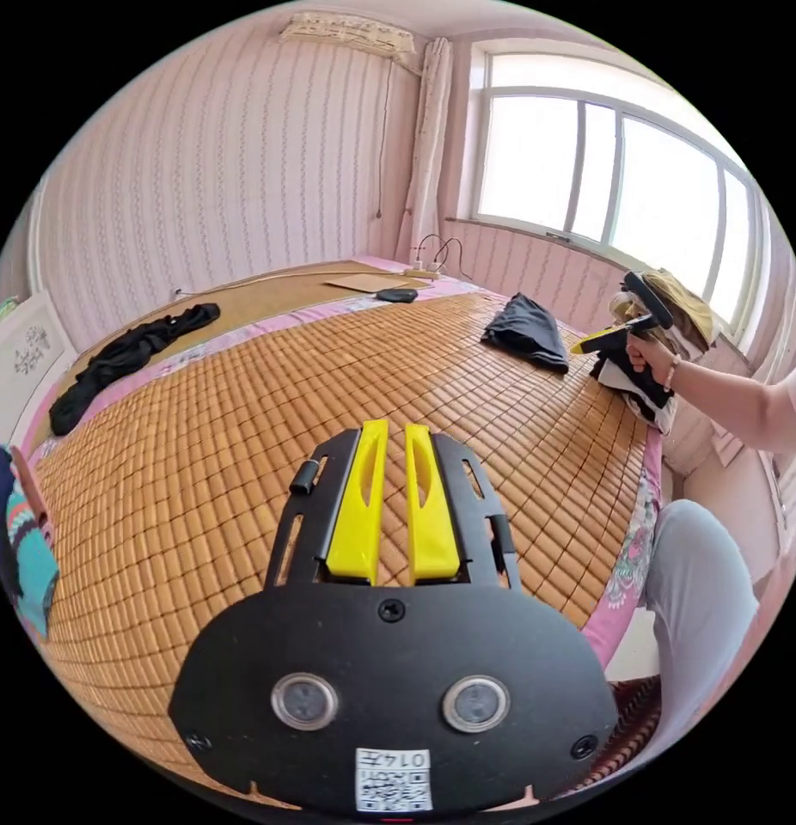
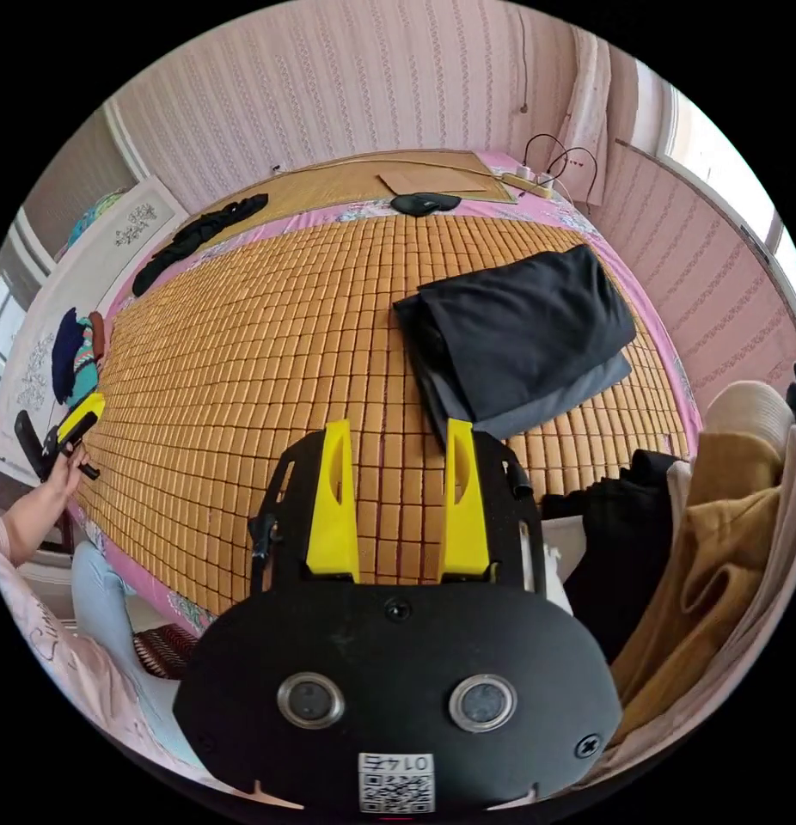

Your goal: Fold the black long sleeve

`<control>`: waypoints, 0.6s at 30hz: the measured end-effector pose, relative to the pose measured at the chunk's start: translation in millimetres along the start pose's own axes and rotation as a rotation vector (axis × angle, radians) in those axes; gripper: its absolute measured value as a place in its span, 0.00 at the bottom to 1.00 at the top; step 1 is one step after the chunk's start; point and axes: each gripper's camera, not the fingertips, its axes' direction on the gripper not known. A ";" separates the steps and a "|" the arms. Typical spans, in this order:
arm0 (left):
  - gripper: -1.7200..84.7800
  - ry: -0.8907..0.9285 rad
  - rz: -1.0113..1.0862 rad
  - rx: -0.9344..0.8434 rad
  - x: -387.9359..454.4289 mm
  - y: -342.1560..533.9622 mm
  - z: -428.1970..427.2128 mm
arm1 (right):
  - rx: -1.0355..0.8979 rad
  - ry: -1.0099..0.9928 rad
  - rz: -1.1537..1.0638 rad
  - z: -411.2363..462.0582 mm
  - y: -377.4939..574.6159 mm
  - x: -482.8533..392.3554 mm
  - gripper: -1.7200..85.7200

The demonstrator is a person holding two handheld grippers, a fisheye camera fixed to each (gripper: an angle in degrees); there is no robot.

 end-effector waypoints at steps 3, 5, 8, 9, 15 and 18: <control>0.07 -0.150 -0.127 -0.048 -52.2 57.3 -70.1 | -0.058 -0.020 -0.211 33.6 -0.9 -87.4 0.21; 0.08 -0.273 -0.224 -0.069 -94.1 96.7 -123.0 | -0.073 -0.077 -0.337 50.0 -14.8 -146.7 0.21; 0.08 -0.395 -0.354 -0.055 -149.0 139.1 -184.4 | -0.067 -0.172 -0.507 68.2 -49.0 -255.7 0.22; 0.08 -0.411 -0.386 -0.049 -161.0 146.6 -195.3 | -0.053 -0.207 -0.567 72.6 -63.6 -302.3 0.21; 0.09 -0.626 -0.571 0.022 -300.9 194.0 -268.4 | -0.016 -0.377 -0.801 101.2 -128.5 -529.9 0.20; 0.12 -0.683 -0.692 0.080 -380.0 199.6 -291.0 | -0.017 -0.465 -0.869 122.2 -159.7 -627.6 0.19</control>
